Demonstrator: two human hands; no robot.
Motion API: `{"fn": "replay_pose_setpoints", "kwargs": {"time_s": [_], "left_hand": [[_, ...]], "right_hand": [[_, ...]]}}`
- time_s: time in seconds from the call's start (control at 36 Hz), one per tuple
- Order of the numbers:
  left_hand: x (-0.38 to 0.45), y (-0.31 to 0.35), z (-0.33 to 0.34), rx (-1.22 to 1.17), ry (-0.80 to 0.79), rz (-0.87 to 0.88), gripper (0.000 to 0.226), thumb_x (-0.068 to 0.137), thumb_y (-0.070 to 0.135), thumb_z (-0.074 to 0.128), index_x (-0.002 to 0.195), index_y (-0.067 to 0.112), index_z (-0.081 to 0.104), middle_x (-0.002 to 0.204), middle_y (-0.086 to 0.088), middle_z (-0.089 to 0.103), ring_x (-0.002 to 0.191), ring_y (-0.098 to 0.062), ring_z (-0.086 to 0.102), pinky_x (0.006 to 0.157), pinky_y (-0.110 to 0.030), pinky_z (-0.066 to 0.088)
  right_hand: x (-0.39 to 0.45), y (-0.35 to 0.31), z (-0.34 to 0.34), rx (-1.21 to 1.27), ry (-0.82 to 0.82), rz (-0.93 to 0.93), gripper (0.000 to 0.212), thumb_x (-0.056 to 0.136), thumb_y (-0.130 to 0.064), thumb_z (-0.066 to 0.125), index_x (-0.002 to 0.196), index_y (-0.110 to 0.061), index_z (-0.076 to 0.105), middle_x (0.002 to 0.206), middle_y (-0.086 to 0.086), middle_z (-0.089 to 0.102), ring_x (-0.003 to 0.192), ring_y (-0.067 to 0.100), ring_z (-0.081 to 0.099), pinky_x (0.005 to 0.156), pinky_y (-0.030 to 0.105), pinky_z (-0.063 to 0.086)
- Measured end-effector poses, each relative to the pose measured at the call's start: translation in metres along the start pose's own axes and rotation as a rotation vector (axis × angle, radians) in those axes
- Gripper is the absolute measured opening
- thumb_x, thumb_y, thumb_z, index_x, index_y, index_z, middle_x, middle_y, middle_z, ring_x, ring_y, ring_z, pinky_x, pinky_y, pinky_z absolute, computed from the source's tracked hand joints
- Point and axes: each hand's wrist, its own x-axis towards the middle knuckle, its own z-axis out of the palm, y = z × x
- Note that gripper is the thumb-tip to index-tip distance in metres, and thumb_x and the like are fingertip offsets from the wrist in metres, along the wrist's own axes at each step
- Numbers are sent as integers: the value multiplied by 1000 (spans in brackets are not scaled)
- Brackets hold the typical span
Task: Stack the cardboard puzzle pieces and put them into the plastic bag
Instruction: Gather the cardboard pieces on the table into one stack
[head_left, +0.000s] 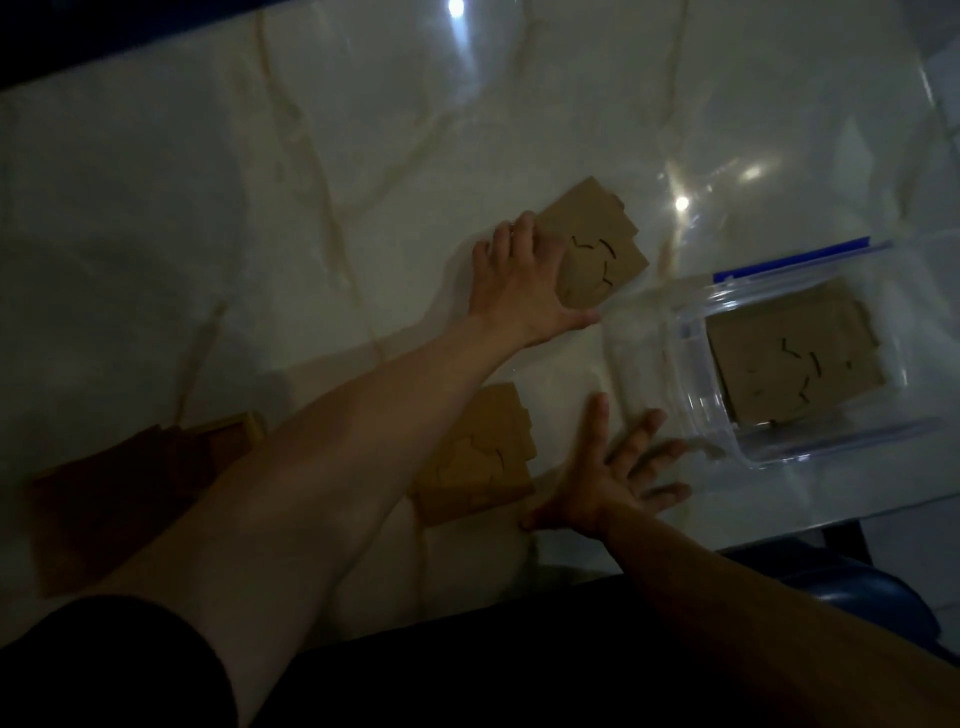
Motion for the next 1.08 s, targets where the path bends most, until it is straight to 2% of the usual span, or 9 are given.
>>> {"fn": "replay_pose_setpoints", "kwargs": {"time_s": [0.08, 0.31, 0.47, 0.61, 0.72, 0.81, 0.92, 1.08], "left_hand": [[4, 11, 4, 54, -42, -29, 102, 59, 81, 55, 140, 27, 28, 155, -17, 14, 138, -39, 16, 109, -56, 18], [4, 14, 3, 45, -18, -36, 93, 61, 71, 64, 135, 24, 35, 150, -20, 19, 132, -40, 22, 103, -53, 24], [0, 15, -1, 10, -29, -93, 91, 55, 64, 72, 131, 26, 38, 146, -17, 22, 122, -38, 28, 93, -49, 25], [-18, 1, -1, -71, -50, -121, 95, 51, 66, 71, 131, 30, 34, 141, -14, 25, 119, -35, 27, 89, -46, 25], [-39, -15, -1, -117, -65, -120, 93, 47, 70, 67, 127, 35, 35, 138, -9, 25, 119, -31, 24, 83, -42, 20], [-59, -29, 0, -163, -77, -111, 91, 46, 74, 63, 125, 40, 35, 138, -5, 24, 120, -31, 23, 87, -44, 23], [-94, -48, 3, -206, -75, -79, 90, 48, 79, 62, 126, 42, 36, 144, 1, 20, 127, -29, 19, 97, -49, 25], [-155, -70, 6, -196, -88, -23, 87, 49, 79, 59, 125, 45, 34, 147, 3, 17, 132, -29, 18, 103, -52, 24]], "right_hand": [[2, 2, 2, -3, 13, -13, 171, 27, -64, 90, 121, -52, -53, 123, 5, -70, 108, 41, -63, 97, 77, -21], [3, 1, 3, -11, 22, 1, 171, 27, -64, 90, 123, -51, -52, 126, 7, -69, 120, 45, -56, 99, 78, -19], [2, 0, 2, -12, 21, 8, 173, 27, -62, 91, 121, -50, -54, 123, 6, -70, 116, 45, -58, 99, 77, -19], [5, 2, 4, -2, 32, 2, 174, 24, -61, 92, 122, -51, -52, 126, 6, -69, 113, 44, -60, 99, 78, -18], [6, 4, 5, 2, 38, -25, 174, 22, -64, 90, 123, -52, -51, 128, 6, -68, 116, 45, -58, 98, 79, -18], [7, 7, 7, 9, 44, -45, 175, 19, -66, 89, 125, -53, -49, 128, 5, -68, 107, 41, -64, 95, 79, -20], [10, 10, 9, 9, 44, -68, 176, 14, -66, 89, 127, -54, -47, 126, 2, -69, 104, 39, -64, 93, 79, -20], [9, 9, 8, 12, 32, -66, 177, 14, -66, 89, 124, -54, -49, 125, 1, -69, 115, 43, -57, 94, 80, -20]]}}
